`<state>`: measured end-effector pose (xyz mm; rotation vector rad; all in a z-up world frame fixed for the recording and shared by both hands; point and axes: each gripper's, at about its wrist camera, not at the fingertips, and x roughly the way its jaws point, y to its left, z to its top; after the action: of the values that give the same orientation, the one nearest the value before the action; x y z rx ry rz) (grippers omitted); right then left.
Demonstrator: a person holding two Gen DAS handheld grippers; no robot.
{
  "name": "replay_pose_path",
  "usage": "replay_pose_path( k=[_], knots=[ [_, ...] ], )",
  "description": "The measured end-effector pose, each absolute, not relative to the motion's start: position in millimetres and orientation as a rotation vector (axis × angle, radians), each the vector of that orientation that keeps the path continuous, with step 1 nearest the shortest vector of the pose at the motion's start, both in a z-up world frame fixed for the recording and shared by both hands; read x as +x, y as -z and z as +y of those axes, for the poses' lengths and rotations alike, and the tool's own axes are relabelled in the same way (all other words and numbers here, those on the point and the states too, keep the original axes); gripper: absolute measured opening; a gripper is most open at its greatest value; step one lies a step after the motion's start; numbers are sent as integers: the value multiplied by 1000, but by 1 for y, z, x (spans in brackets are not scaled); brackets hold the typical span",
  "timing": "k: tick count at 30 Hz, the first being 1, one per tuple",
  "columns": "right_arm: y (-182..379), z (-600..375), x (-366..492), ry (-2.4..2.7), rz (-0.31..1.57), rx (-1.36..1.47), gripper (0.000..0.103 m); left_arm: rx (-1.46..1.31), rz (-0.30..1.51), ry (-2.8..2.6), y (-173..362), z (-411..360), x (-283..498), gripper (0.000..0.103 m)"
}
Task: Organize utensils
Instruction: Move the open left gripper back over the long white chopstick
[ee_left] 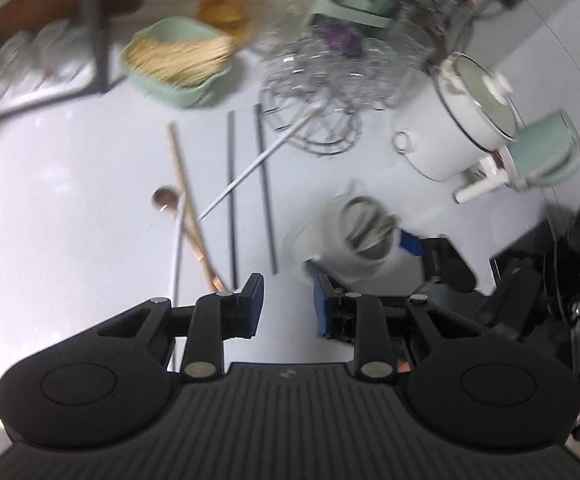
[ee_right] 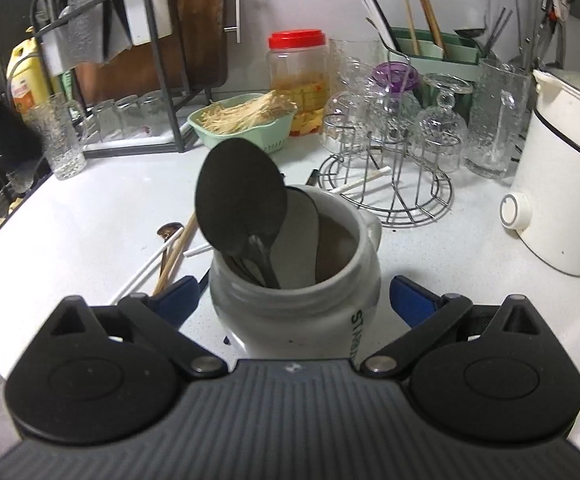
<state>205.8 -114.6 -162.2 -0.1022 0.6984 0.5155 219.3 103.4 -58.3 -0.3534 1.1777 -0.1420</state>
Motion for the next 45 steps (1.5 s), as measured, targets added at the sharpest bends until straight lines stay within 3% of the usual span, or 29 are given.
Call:
replay_pose_path(
  k=[9, 19, 38, 45],
  knots=[
    [142, -116, 197, -488, 748, -134, 103, -458, 1085, -14, 86, 143, 168, 31],
    [95, -125, 185, -417, 776, -164, 103, -405, 1011, -52, 91, 145, 167, 31],
    [-63, -118, 184, -468, 867, -201, 103, -377, 1052, -61, 129, 160, 203, 31],
    [-85, -110, 192, -461, 906, -205, 103, -361, 1102, -53, 155, 161, 213, 31]
  ],
)
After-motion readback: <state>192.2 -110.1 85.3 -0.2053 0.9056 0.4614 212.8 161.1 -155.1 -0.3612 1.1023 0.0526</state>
